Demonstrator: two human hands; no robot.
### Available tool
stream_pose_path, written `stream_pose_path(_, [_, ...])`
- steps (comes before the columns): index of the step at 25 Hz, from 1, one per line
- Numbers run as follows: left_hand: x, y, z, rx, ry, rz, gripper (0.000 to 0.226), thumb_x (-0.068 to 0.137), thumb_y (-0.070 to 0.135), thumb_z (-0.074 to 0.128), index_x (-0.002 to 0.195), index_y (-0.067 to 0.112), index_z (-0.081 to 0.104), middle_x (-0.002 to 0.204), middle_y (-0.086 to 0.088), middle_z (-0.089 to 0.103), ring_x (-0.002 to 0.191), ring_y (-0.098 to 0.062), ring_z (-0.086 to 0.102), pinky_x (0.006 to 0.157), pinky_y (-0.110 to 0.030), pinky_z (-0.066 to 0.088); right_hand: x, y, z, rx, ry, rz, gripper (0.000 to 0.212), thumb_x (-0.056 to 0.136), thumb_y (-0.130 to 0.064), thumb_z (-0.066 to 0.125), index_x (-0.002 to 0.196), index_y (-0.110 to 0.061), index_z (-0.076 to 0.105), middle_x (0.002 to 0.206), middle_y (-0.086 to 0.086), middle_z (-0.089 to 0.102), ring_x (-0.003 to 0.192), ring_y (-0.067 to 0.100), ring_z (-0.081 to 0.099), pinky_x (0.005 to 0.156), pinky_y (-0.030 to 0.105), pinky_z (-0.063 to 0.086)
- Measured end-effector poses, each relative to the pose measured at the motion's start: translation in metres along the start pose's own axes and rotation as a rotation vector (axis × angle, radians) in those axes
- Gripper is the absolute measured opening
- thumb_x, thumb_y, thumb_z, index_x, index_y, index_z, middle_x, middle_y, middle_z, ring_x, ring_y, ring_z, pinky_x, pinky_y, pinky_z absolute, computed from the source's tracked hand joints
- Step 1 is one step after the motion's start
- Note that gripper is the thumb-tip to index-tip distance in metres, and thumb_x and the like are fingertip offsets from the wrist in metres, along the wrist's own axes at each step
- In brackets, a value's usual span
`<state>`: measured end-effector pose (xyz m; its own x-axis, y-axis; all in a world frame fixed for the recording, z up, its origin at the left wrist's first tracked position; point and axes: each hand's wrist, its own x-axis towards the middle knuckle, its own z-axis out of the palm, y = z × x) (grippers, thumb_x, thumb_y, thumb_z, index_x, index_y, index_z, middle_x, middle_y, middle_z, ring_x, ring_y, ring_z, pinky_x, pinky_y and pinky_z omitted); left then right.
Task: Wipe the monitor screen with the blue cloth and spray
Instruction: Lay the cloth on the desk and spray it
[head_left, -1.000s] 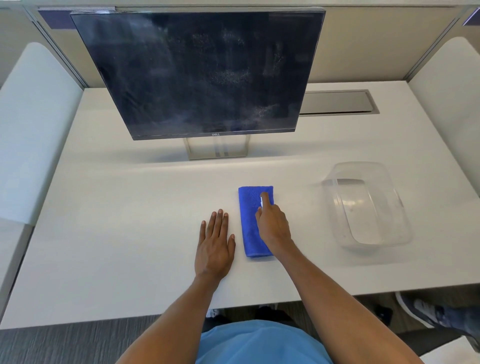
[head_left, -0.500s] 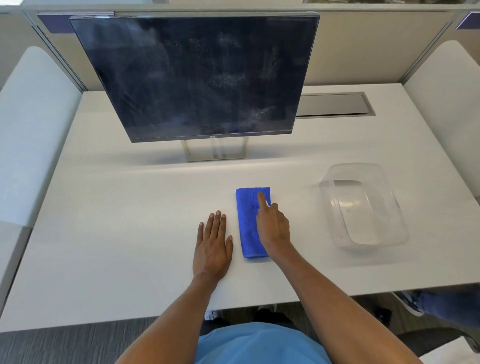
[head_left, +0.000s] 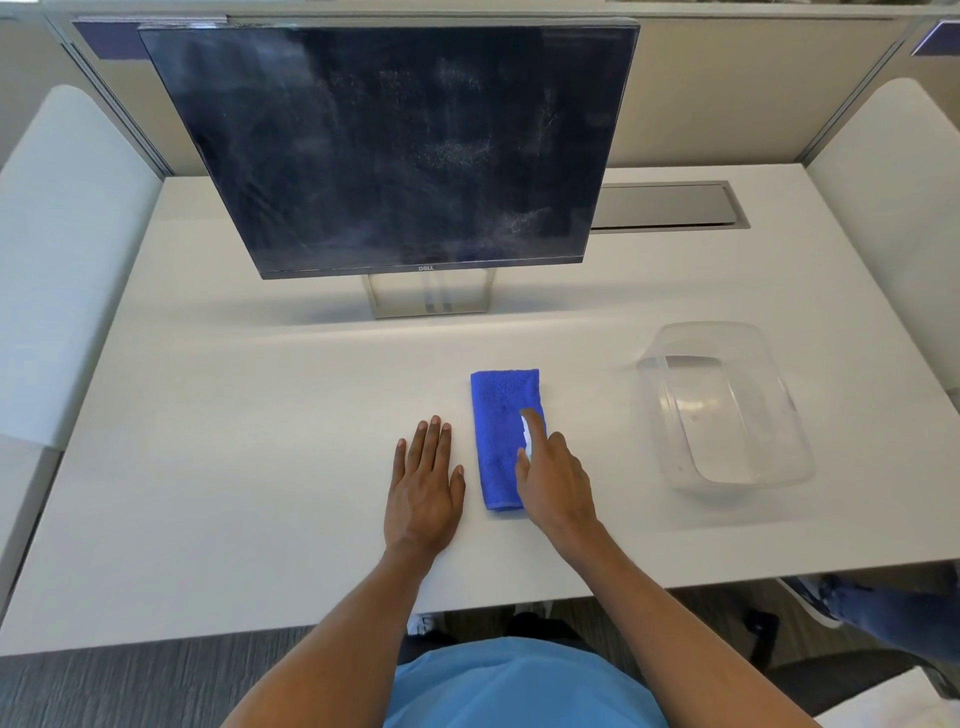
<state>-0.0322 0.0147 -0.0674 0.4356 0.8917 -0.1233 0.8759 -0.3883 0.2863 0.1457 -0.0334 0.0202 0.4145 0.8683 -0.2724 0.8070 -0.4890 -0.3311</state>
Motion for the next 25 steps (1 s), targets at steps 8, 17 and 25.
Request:
stream_pose_path(8, [0.0, 0.0, 0.0, -0.001, -0.006, -0.002, 0.07, 0.108, 0.043, 0.009, 0.172, 0.016, 0.011, 0.181, 0.001, 0.004, 0.168, -0.016, -0.002, 0.137, -0.042, 0.0, 0.0, 0.005, 0.021, -0.055, -0.009, 0.037, 0.048, 0.114, -0.028, 0.04, 0.159, -0.023, 0.027, 0.107, 0.009, 0.056, 0.066, 0.018, 0.056, 0.058, 0.029, 0.047])
stream_pose_path(17, [-0.001, 0.0, -0.001, -0.026, 0.004, 0.001, 0.069, 0.109, 0.043, 0.013, 0.172, 0.015, 0.014, 0.18, 0.0, 0.007, 0.168, -0.016, 0.001, 0.137, -0.044, 0.003, 0.002, 0.004, 0.019, -0.096, 0.048, -0.009, 0.05, 0.114, -0.031, 0.039, 0.162, -0.025, 0.024, 0.11, 0.008, 0.058, 0.068, 0.018, 0.062, 0.06, 0.028, 0.053])
stream_pose_path(25, [-0.001, -0.001, 0.0, -0.015, -0.003, 0.0, 0.07, 0.108, 0.045, 0.01, 0.172, 0.016, 0.012, 0.181, 0.001, 0.005, 0.167, -0.015, -0.002, 0.137, -0.043, 0.001, -0.006, 0.012, 0.011, 0.143, 0.121, -0.043, 0.059, 0.111, -0.034, 0.046, 0.165, -0.03, 0.022, 0.118, 0.005, 0.057, 0.073, 0.024, 0.066, 0.064, 0.036, 0.058])
